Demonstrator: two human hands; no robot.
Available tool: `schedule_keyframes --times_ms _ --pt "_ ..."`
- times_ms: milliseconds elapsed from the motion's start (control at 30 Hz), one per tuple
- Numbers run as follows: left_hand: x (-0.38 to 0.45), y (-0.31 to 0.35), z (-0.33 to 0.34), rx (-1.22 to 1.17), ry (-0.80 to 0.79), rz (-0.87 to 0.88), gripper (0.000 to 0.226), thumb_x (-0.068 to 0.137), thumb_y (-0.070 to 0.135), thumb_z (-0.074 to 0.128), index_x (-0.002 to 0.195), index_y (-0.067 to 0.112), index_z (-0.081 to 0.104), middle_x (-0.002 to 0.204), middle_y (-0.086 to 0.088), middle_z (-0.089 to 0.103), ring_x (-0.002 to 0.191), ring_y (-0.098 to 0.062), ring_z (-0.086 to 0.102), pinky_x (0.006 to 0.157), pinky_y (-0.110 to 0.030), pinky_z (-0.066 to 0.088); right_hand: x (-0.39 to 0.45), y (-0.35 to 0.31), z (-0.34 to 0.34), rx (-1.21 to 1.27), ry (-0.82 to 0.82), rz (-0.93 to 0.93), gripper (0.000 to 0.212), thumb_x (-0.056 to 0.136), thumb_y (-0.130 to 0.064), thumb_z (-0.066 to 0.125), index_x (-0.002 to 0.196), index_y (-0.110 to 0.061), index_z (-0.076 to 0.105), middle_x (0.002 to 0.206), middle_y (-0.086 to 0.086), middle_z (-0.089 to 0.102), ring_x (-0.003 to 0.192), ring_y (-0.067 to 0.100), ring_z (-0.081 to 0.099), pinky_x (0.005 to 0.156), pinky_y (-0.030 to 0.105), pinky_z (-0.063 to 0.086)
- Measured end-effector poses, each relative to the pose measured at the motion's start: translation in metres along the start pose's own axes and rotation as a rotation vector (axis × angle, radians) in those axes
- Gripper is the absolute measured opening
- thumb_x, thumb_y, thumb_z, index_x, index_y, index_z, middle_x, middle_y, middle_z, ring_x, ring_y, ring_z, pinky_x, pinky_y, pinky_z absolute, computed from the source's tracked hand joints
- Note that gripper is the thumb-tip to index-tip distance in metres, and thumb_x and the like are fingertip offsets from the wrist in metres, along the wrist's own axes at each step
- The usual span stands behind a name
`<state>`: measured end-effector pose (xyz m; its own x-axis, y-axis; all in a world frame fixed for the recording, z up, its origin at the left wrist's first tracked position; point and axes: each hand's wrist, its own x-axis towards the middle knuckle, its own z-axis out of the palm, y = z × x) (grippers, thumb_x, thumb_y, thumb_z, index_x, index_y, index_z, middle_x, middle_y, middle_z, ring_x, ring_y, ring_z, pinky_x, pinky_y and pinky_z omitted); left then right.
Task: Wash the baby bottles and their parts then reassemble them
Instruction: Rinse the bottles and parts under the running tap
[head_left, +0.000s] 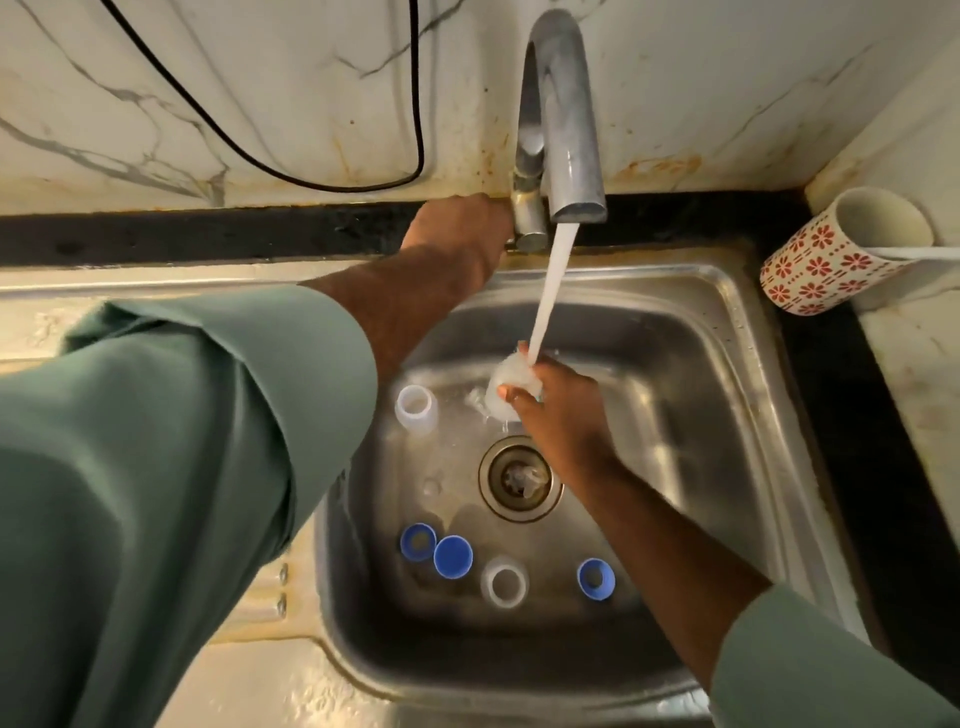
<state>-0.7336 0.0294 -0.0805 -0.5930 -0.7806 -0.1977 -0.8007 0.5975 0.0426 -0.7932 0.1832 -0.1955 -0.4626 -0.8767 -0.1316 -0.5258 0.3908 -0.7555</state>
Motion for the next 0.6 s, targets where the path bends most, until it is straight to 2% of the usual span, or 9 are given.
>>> schedule_keyframes --times_ms 133,233,333,400,433,500,567,600 --pt "0.001 -0.004 0.005 0.093 -0.045 0.059 0.024 0.101 0.01 0.05 0.123 0.004 0.059 0.119 -0.016 0.064 0.108 -0.036 0.063 0.09 -0.043 0.05 -0.004 -0.003 0.003 -0.05 -0.087 -0.03 0.052 0.088 -0.017 0.069 0.138 -0.02 0.055 0.132 0.008 0.062 0.122 0.021 0.057 0.103 0.018 0.037" --pt "0.004 -0.005 0.003 0.119 -0.025 0.064 0.023 0.103 0.012 0.049 0.121 0.005 0.06 0.117 -0.015 0.065 0.107 -0.035 0.063 0.09 -0.043 0.05 0.002 -0.008 -0.003 0.02 -0.007 -0.01 0.046 0.086 -0.016 0.073 0.13 -0.015 0.062 0.127 0.006 0.065 0.116 0.02 0.06 0.092 0.001 0.03" --pt "0.004 -0.004 -0.001 0.062 -0.012 0.053 0.025 0.104 0.012 0.046 0.121 0.003 0.06 0.121 -0.017 0.064 0.111 -0.036 0.062 0.093 -0.043 0.049 0.007 -0.007 -0.008 0.074 -0.043 0.029 0.043 0.084 -0.019 0.074 0.126 -0.016 0.065 0.122 0.004 0.068 0.11 0.017 0.063 0.089 0.008 0.037" --pt "0.005 -0.004 0.0 0.05 -0.012 0.021 0.025 0.104 0.012 0.045 0.122 0.004 0.06 0.123 -0.017 0.064 0.113 -0.036 0.061 0.095 -0.044 0.048 0.01 -0.01 -0.01 0.093 -0.153 0.003 0.047 0.084 -0.016 0.075 0.129 -0.014 0.063 0.122 0.008 0.067 0.111 0.019 0.063 0.091 0.013 0.04" --pt "0.003 -0.004 -0.001 0.027 -0.021 0.028 0.025 0.104 0.012 0.045 0.123 0.004 0.06 0.123 -0.017 0.064 0.113 -0.036 0.061 0.096 -0.044 0.048 0.009 -0.01 -0.012 0.059 -0.189 -0.029 0.048 0.085 -0.016 0.074 0.13 -0.012 0.061 0.122 0.01 0.067 0.111 0.021 0.063 0.091 0.013 0.039" --pt "0.006 -0.005 -0.003 0.023 -0.011 0.036 0.025 0.104 0.012 0.045 0.121 0.004 0.061 0.122 -0.017 0.064 0.111 -0.037 0.061 0.094 -0.044 0.048 0.016 -0.005 -0.014 0.018 -0.154 -0.036 0.044 0.085 -0.016 0.074 0.127 -0.008 0.064 0.112 0.005 0.07 0.102 0.017 0.065 0.083 0.007 0.038" --pt "0.006 -0.006 0.003 0.056 -0.024 0.04 0.024 0.103 0.012 0.045 0.119 0.004 0.061 0.12 -0.017 0.065 0.11 -0.037 0.062 0.093 -0.044 0.048 0.018 -0.005 -0.015 0.086 -0.204 0.039 0.034 0.083 -0.009 0.075 0.116 0.0 0.068 0.098 -0.004 0.069 0.089 0.011 0.066 0.073 0.002 0.04" --pt "0.004 -0.006 0.004 0.047 -0.026 0.04 0.024 0.103 0.012 0.045 0.119 0.004 0.061 0.121 -0.017 0.065 0.11 -0.037 0.062 0.093 -0.044 0.048 0.019 -0.003 -0.015 0.154 -0.209 0.081 0.032 0.083 -0.006 0.075 0.113 0.001 0.069 0.098 -0.003 0.069 0.091 0.012 0.066 0.074 0.003 0.042"
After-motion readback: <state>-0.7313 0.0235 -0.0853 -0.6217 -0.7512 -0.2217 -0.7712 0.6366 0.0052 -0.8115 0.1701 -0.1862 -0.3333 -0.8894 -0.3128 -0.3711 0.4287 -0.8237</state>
